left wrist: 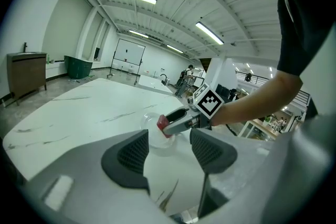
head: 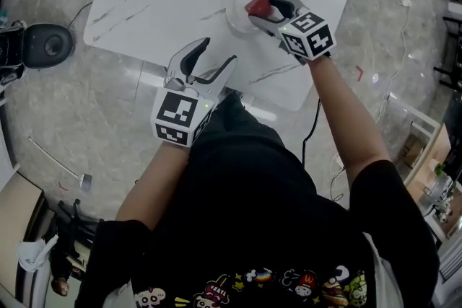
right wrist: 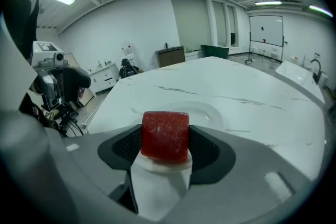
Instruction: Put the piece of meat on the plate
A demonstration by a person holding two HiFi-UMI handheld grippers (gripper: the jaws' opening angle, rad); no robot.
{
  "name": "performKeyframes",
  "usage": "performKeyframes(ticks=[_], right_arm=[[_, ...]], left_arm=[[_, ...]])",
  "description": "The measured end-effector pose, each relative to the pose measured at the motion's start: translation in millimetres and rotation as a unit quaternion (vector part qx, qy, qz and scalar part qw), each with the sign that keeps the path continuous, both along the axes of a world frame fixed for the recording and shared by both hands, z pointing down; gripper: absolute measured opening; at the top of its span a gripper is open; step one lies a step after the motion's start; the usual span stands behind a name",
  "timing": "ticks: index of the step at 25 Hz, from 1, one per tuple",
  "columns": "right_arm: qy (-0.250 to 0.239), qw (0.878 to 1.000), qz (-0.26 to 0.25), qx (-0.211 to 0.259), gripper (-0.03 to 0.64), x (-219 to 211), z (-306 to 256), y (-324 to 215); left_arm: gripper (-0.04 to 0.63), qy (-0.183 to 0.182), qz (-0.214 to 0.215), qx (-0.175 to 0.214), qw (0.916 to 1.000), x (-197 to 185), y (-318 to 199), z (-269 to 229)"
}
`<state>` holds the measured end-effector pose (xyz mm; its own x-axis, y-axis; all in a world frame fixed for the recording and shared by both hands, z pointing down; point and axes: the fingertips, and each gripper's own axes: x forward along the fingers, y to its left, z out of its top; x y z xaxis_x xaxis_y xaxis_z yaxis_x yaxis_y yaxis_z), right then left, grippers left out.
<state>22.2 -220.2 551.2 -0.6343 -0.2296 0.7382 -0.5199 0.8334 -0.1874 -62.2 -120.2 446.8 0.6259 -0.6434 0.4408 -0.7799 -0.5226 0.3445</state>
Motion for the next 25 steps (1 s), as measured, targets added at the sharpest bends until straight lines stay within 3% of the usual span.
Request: performKeyframes(ticks=[7,11,16,20,25], right_arm=[[0.056,0.995,-0.081,0.01,0.301,-11,0,-2],[0.077,0.99,-0.115,-0.012,0.302,-10,0,-4],[0.124,0.976,-0.176,-0.043,0.302,-10,3,-3],[0.134,0.972,-0.19,-0.039,0.304,-13,6,-5],[0.127,0.975,-0.177,-0.04,0.307,-12,8,-6]], left_arm=[[0.371,0.004,-0.005,-0.002,1.0,3,0,-3],[0.371,0.006,-0.006,-0.003,1.0,4,-1,-5],[0.371,0.006,-0.006,-0.004,1.0,5,-1,-7],[0.371,0.006,-0.007,-0.006,0.9999,4,0,-6],[0.371,0.004,-0.005,-0.009,0.9999,2,1,-4]])
